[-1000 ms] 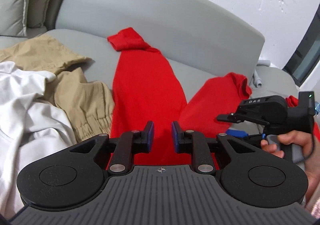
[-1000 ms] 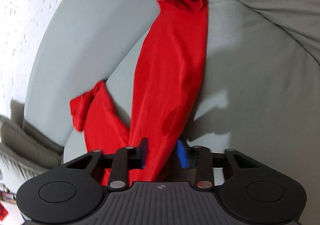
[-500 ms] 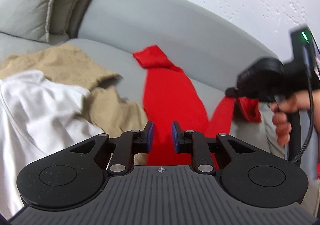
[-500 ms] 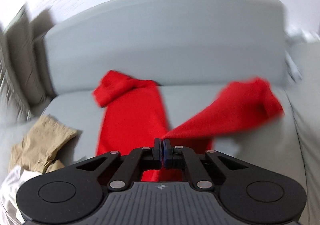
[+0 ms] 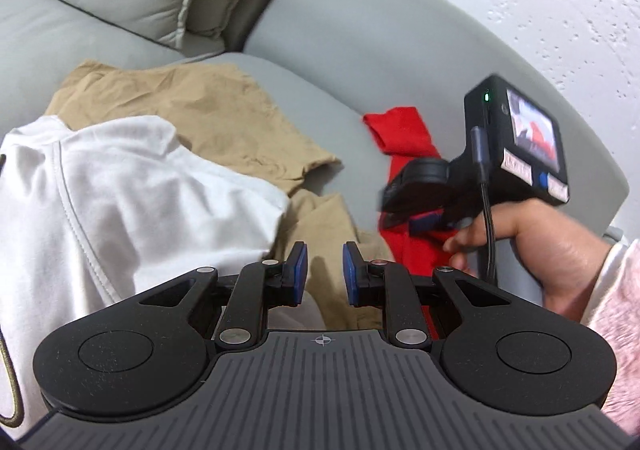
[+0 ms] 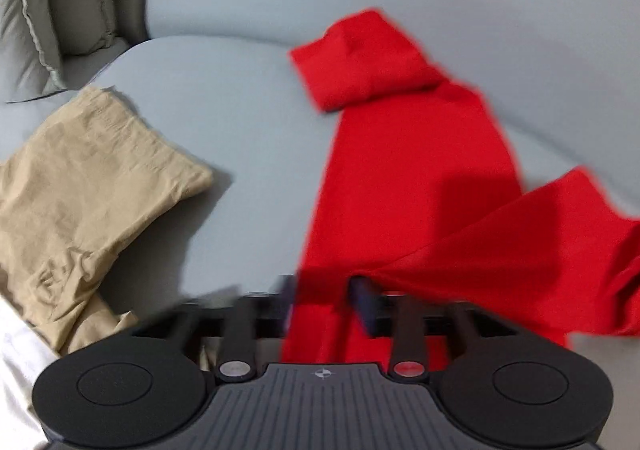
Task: Fold clothes
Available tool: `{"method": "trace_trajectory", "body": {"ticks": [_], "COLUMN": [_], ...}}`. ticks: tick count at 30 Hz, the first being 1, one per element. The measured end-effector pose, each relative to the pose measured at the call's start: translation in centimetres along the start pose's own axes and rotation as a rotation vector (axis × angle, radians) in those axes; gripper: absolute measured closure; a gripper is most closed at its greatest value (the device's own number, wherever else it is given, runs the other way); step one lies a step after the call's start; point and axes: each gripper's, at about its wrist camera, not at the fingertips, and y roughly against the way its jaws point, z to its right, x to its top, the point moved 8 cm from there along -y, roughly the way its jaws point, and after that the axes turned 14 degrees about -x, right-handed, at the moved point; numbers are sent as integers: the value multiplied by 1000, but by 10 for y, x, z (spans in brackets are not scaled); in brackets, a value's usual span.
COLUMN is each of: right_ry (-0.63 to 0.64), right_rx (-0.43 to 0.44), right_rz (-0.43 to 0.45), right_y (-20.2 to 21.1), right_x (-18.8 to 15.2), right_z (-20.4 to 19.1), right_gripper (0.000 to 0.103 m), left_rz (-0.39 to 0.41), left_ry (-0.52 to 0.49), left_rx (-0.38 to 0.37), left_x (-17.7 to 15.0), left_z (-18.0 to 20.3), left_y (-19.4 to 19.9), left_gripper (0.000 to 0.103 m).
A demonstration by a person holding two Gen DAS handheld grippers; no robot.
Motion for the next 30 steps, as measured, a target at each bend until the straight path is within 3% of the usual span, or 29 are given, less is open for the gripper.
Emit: {"method": "trace_trajectory", "body": {"ticks": [4,8,12,15,16,18,21,25,28,29,30], "right_ry": [-32,-53,-49,-25,-18,13,11,-14,-13,-32,-39], "right_rx": [77,144,222,246,252,273,333,453,393,366,395], "right_rz": [36,85,139,155,150,125,53,13,66,66,29], "right_y": [23,77,138,177,179,177,159,149,143,134,127], "right_x": [3,-5,-36,-77,-87,-126,-173,-218,-226,-229,-234], "right_z": [13,49,83,103,102,97,78,36,25,19,10], "right_gripper": [51,51,51,53,59,71,73,73,74,77,83], "left_rz": [-9,-20,-39,-125,-158,-185,-224,-238,-225,-223,-226], "left_ry": [-22,-34,-47,-30,-28,-76,-182,-183,-190,-191,-192], "left_rx": [-24,-61,-90,-194,-231,-222,-176,-197,-232,-238,-239], "left_x": [-3,-5,-10,-22,-28,-35,-49,-51,-48,-47,-47], "left_z": [7,15,19,25,27,31,38,43,49,50,50], "left_y": [1,1,7,6,6,5,2,-2,-4,-5,-6], "left_gripper": [80,80,79,79,79,79,80,80,80,80,80]}}
